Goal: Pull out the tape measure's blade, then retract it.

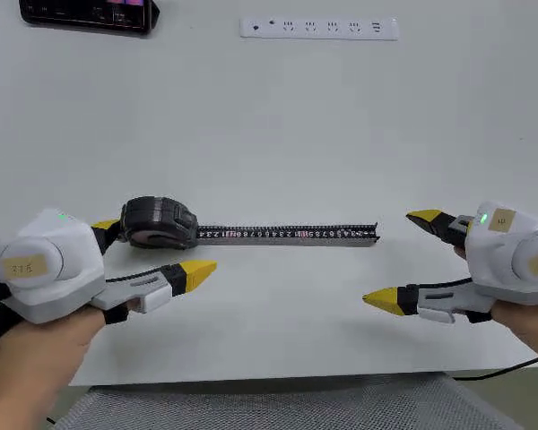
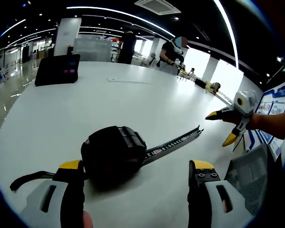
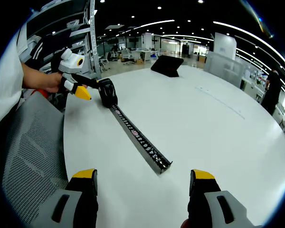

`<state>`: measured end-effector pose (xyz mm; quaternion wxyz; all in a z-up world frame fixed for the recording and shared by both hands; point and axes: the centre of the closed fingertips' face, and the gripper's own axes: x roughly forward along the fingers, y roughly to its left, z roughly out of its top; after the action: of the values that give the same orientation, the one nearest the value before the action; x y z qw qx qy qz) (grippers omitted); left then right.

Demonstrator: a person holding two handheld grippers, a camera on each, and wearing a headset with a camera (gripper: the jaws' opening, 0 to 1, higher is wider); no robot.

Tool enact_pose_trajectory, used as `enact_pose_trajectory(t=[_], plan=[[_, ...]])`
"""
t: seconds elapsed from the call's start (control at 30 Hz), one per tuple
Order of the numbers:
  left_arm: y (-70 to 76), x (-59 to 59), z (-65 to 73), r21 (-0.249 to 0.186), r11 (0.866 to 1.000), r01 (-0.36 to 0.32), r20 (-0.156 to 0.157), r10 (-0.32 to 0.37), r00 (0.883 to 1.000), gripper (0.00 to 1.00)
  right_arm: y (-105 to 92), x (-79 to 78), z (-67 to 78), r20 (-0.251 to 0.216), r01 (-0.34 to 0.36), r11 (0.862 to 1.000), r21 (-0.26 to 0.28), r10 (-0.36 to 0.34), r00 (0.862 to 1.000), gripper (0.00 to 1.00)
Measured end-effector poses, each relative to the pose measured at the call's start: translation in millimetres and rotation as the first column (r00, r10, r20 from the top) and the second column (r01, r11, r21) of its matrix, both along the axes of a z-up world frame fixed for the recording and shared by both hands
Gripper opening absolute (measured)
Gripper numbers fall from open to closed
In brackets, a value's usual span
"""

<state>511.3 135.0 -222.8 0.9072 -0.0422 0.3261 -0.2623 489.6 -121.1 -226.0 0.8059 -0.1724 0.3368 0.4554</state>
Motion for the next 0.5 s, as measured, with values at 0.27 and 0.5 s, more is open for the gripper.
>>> enact_pose_trajectory(t=[0.27,0.5], plan=[[0.3,4.6,-2.4,0.031,0.999,-0.036,-0.002,0.036,0.999,0.86,-1.5,5.0,-4.0,-0.012,-0.035,0.999,-0.019,0.034,0.999,0.74],[0.9,8.5,-3.6,0.047,0.997,-0.063,-0.001,0.063,0.998,0.86,-0.9,5.4,-7.9,-0.026,-0.066,0.997,-0.034,0.066,0.998,0.7]])
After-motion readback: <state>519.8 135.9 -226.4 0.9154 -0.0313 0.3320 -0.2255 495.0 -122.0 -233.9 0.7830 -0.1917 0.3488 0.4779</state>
